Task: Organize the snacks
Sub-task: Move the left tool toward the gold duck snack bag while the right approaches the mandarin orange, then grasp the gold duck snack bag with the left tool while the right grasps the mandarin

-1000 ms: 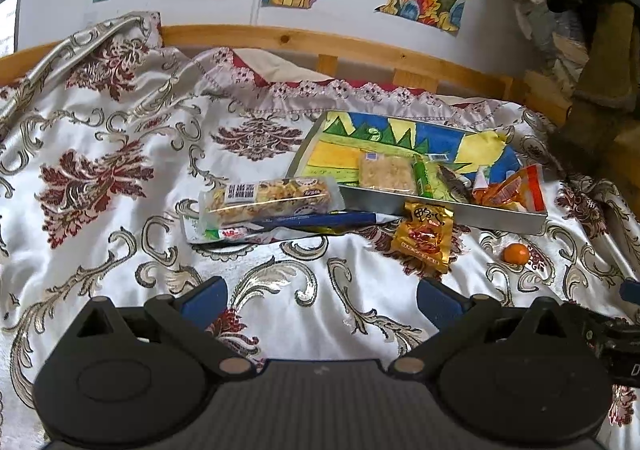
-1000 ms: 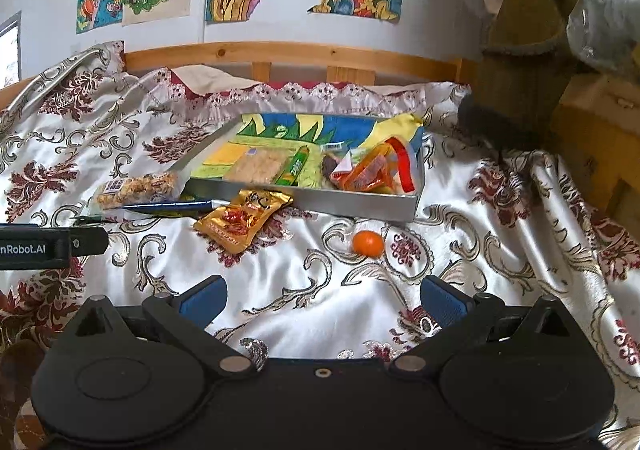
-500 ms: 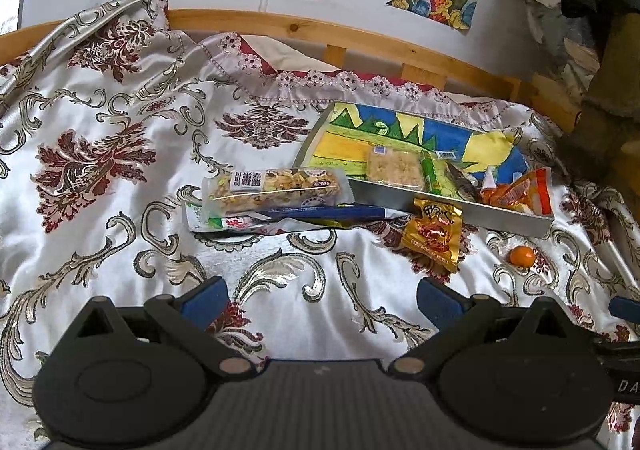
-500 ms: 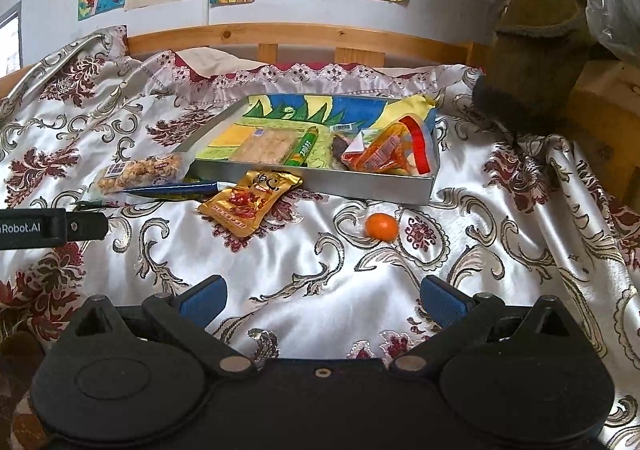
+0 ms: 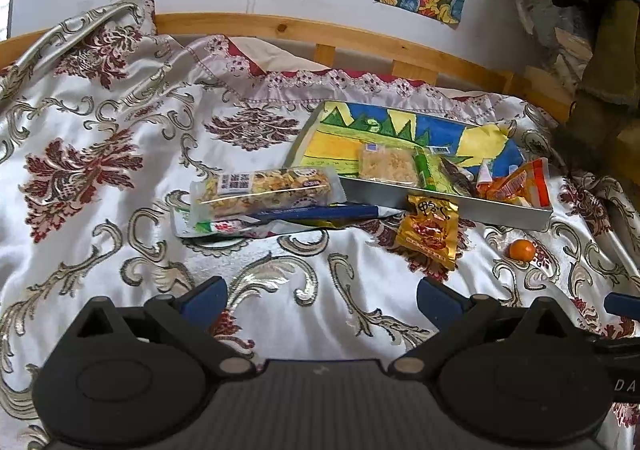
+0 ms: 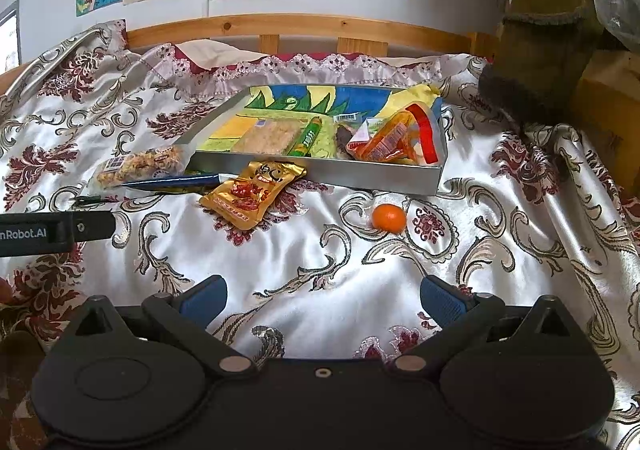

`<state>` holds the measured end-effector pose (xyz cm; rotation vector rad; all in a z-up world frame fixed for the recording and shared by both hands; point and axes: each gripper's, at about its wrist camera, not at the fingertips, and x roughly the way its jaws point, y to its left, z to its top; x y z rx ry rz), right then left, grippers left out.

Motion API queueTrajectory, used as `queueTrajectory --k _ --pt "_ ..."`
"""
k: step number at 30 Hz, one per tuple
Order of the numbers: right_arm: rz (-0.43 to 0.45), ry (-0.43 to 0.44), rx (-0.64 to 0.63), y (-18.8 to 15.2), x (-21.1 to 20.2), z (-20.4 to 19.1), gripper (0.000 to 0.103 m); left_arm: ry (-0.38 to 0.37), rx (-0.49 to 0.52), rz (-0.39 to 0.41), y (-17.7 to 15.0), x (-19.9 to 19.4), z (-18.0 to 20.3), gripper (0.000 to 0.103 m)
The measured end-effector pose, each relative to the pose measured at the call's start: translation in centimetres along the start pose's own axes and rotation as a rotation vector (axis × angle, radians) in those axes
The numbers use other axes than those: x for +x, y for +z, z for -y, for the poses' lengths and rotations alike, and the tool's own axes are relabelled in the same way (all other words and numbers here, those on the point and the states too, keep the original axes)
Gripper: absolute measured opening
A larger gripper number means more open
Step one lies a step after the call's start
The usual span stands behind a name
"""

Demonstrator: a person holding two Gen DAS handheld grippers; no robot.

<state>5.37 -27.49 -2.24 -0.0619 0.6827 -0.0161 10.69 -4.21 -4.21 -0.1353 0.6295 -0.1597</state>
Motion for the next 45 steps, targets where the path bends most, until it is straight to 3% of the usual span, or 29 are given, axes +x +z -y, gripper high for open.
queueTrajectory --k 11,15,23,30,37,45 --pt "0.076 -0.033 -0.124 2.1 0.4 -0.4 0.102 -0.036 0.017 0.000 1.3 1.4 1.0 0.103" --pt "0.124 -0.095 -0.179 2.7 1.3 -0.2 0.102 -0.062 0.003 0.003 2.1 2.6 1.6 0.103" --pt "0.133 -0.209 -0.050 3.3 3.8 2.7 0.102 -0.089 0.021 -0.019 3.9 7.4 4.6 0.103" --pt "0.074 -0.195 0.010 2.6 5.7 3.8 0.102 -0.146 0.064 -0.008 3.6 10.5 5.7 0.103" --pt "0.015 -0.148 0.092 3.0 6.9 5.2 0.097 -0.175 0.094 -0.025 3.0 11.1 5.9 0.103" --pt "0.016 -0.102 -0.011 4.3 10.3 6.6 0.082 -0.177 0.148 -0.078 2.7 11.9 6.9 0.103"
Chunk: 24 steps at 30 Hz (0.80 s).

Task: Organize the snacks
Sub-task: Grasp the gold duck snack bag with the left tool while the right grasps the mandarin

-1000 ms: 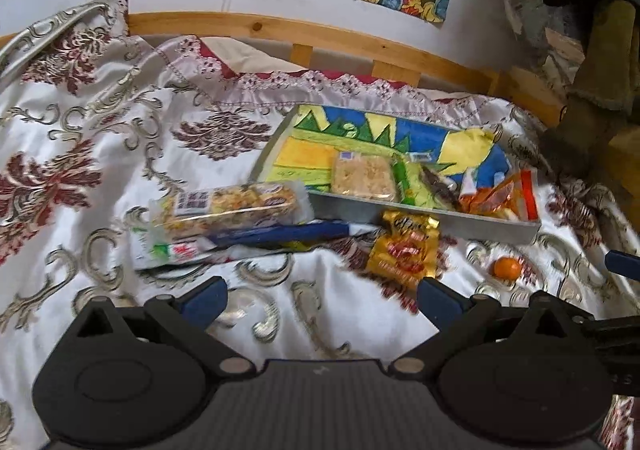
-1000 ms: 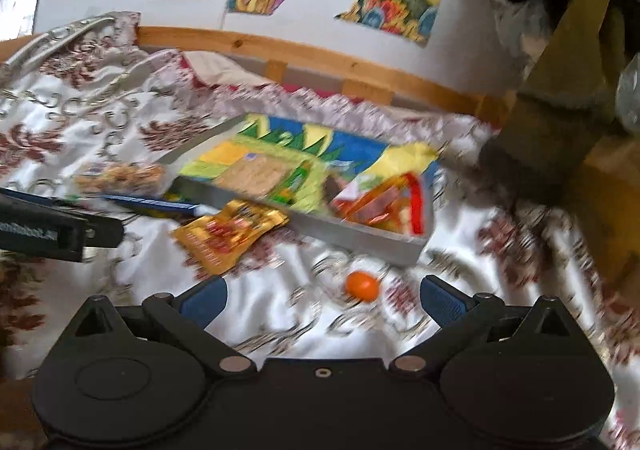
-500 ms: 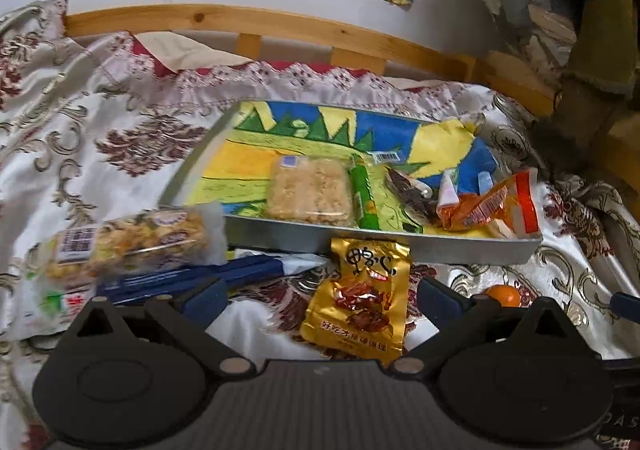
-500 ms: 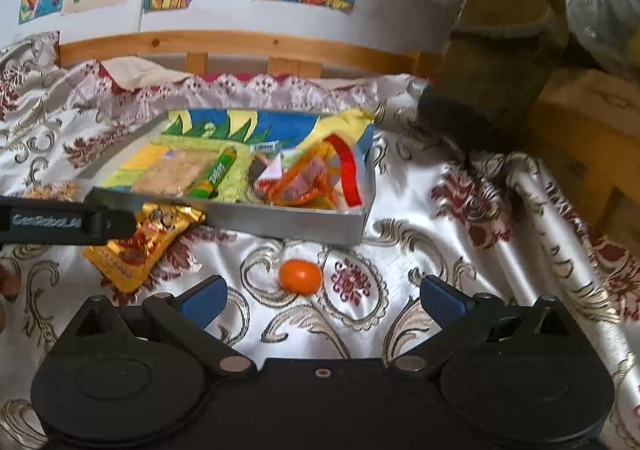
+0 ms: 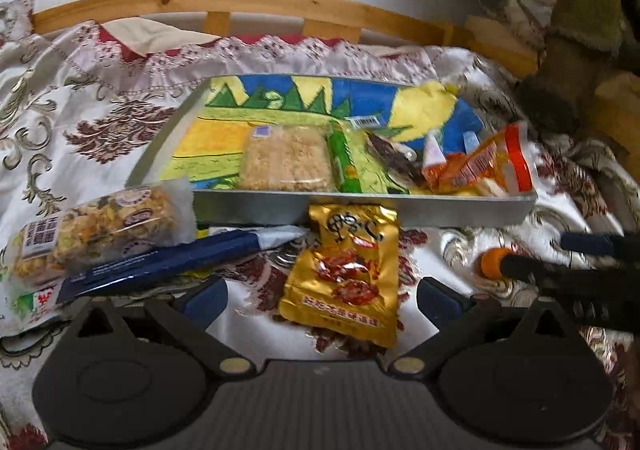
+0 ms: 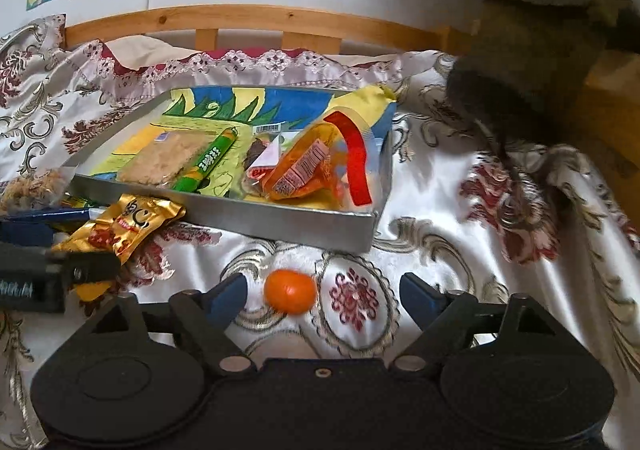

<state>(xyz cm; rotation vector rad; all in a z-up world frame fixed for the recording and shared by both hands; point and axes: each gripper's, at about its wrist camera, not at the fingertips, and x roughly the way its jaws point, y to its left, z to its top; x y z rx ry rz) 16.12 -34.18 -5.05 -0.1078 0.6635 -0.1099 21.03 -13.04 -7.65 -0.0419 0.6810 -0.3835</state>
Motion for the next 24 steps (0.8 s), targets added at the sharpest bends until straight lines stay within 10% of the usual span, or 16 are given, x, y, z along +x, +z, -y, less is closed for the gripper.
queueTrajectory --k 11,24 --pt "-0.075 0.125 0.051 0.2 2.0 -0.4 0.060 0.048 0.218 -0.048 -0.2 2.4 3.1 0.097" --pt "-0.084 0.131 0.096 -0.2 3.3 -0.3 0.049 0.043 0.140 -0.005 0.0 1.7 1.9 0.067"
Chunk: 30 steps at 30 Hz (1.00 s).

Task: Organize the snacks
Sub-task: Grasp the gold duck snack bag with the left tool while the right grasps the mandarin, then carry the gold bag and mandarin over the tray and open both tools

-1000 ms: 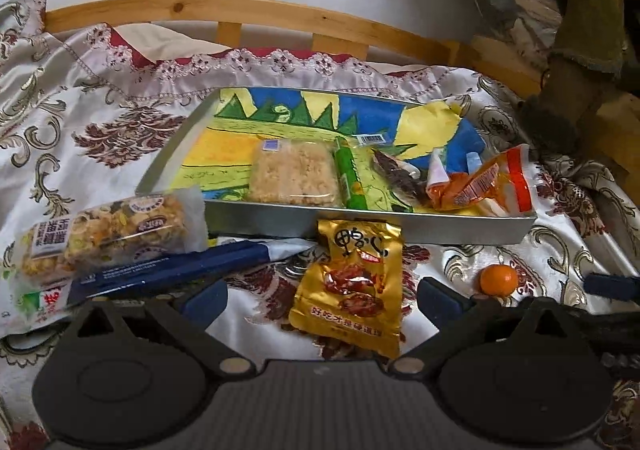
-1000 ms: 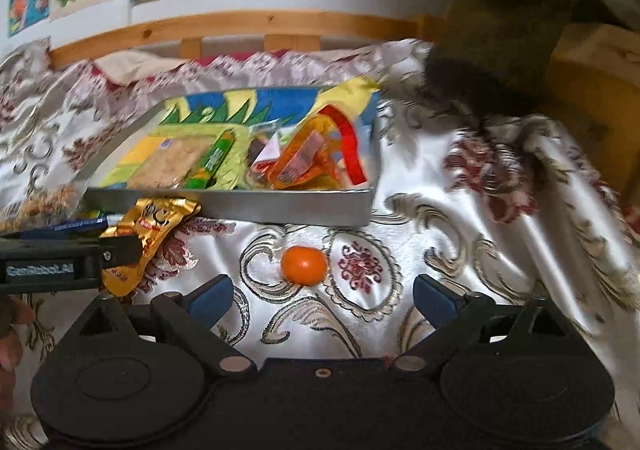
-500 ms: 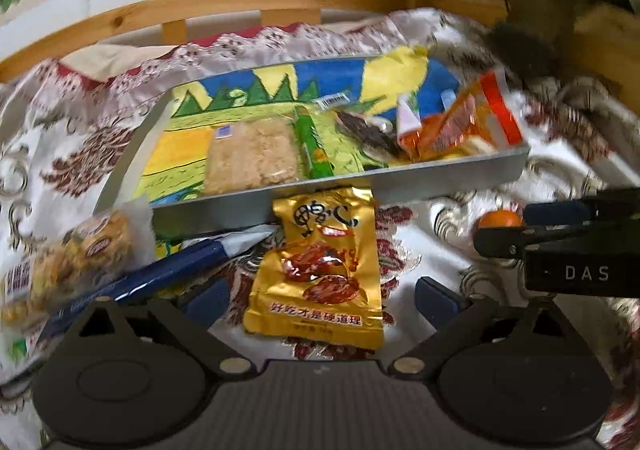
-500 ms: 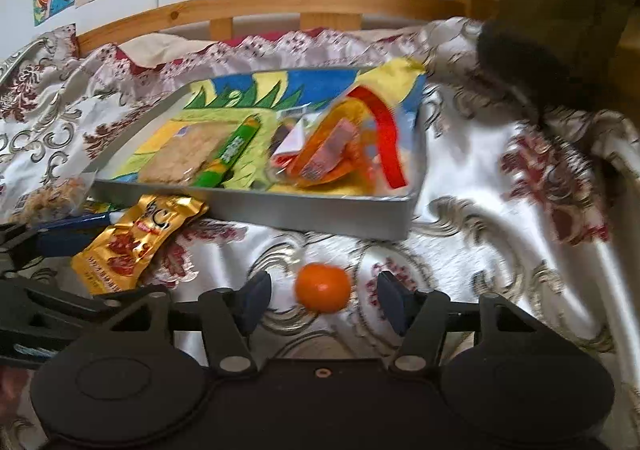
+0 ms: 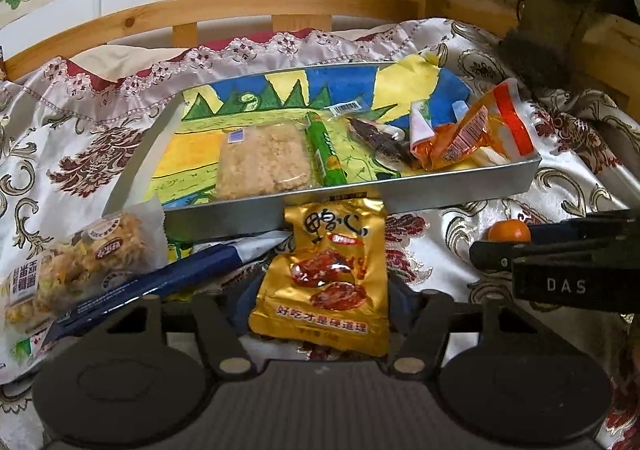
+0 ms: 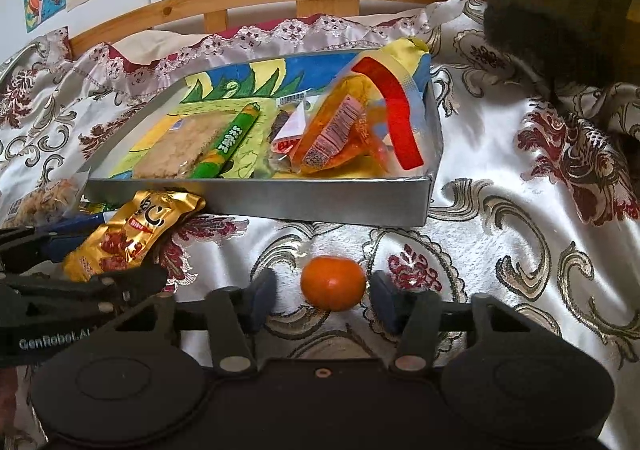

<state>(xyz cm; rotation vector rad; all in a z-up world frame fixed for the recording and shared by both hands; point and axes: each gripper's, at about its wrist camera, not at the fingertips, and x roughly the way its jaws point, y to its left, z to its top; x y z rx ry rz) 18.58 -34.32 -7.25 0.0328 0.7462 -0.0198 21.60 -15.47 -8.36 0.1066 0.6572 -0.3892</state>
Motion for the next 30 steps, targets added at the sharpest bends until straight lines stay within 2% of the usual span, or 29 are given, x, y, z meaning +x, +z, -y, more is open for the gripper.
queueTrajectory --k 4,9,14,20,25,30 --pt "0.010 -0.014 -0.017 -0.1 -0.1 -0.4 0.036 0.007 0.026 0.004 -0.1 -0.2 0.4 0.065" --pt "0.015 -0.032 -0.027 -0.3 -0.3 -0.9 0.036 -0.003 0.017 0.006 -0.2 -0.2 0.2 0.064" --pt "0.017 -0.026 -0.035 -0.5 -0.5 -1.4 0.036 -0.023 -0.013 -0.002 -0.2 -0.6 -0.4 0.057" --pt "0.022 -0.003 -0.043 -0.7 -1.7 -2.4 0.036 -0.067 -0.091 -0.033 -0.3 -1.8 -1.5 0.054" --pt "0.020 0.002 -0.052 -1.3 -2.8 -3.3 0.036 -0.146 -0.221 -0.078 -0.9 -2.7 -3.0 0.054" --pt "-0.005 0.026 -0.045 -1.8 -4.5 -3.8 0.035 -0.143 -0.259 -0.109 -2.2 -4.5 -3.6 0.053"
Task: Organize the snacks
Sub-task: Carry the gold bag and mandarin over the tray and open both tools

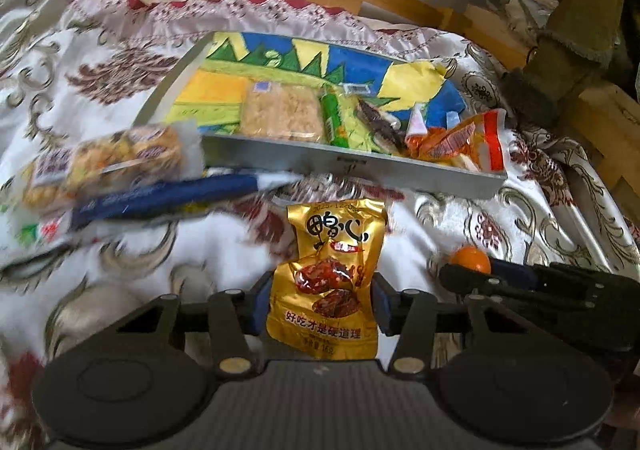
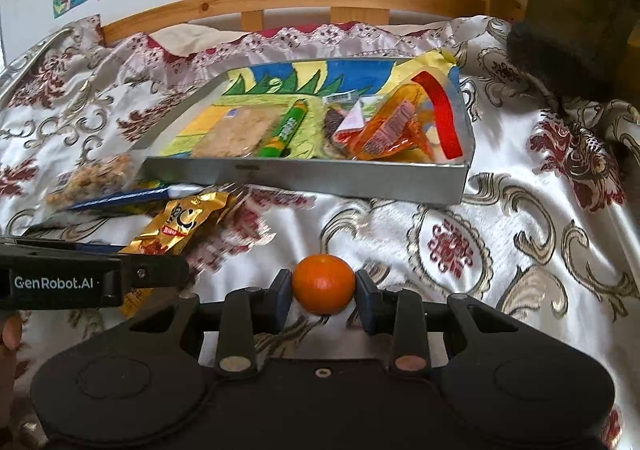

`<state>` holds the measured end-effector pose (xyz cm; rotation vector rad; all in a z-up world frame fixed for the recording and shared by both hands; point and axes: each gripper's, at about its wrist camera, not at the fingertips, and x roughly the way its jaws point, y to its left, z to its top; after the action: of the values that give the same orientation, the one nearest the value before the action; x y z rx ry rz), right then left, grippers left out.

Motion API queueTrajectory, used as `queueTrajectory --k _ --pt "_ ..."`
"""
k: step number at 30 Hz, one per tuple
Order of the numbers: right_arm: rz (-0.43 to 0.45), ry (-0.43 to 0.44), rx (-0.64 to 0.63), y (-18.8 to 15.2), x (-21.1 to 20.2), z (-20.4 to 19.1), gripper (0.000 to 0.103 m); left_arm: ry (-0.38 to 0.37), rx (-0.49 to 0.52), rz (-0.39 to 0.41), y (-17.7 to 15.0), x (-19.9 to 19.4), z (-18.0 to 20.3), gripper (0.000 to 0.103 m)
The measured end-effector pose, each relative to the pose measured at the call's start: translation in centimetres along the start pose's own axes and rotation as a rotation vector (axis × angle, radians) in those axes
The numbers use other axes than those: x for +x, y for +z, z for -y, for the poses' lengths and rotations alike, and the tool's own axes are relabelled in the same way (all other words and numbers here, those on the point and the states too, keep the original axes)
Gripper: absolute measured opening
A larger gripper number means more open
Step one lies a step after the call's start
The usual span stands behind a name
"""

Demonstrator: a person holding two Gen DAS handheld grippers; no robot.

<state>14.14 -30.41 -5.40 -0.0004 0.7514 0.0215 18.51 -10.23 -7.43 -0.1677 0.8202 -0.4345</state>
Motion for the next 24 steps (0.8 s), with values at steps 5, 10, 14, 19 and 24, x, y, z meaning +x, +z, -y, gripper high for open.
queueTrajectory --k 5,10,14,19,24 --pt "-0.012 0.034 0.026 -0.6 -1.8 -0.7 0.036 -0.011 -0.079 -0.010 -1.8 -2.4 -0.9 0.053" --pt "0.032 0.060 0.042 -0.9 -4.3 -1.5 0.036 -0.014 -0.102 -0.017 -2.5 -4.1 -0.7 0.053" --pt "0.074 0.068 0.057 -0.7 -6.1 -1.7 0.036 -0.018 -0.096 -0.002 -2.5 -5.4 0.1 0.053" --pt "0.123 0.072 0.081 -0.2 -7.6 -1.0 0.036 -0.020 -0.101 0.031 -2.3 -7.1 0.9 0.053" --pt "0.185 0.060 0.074 0.6 -8.7 -0.5 0.036 0.008 -0.102 0.101 -0.4 -8.5 0.8 0.053"
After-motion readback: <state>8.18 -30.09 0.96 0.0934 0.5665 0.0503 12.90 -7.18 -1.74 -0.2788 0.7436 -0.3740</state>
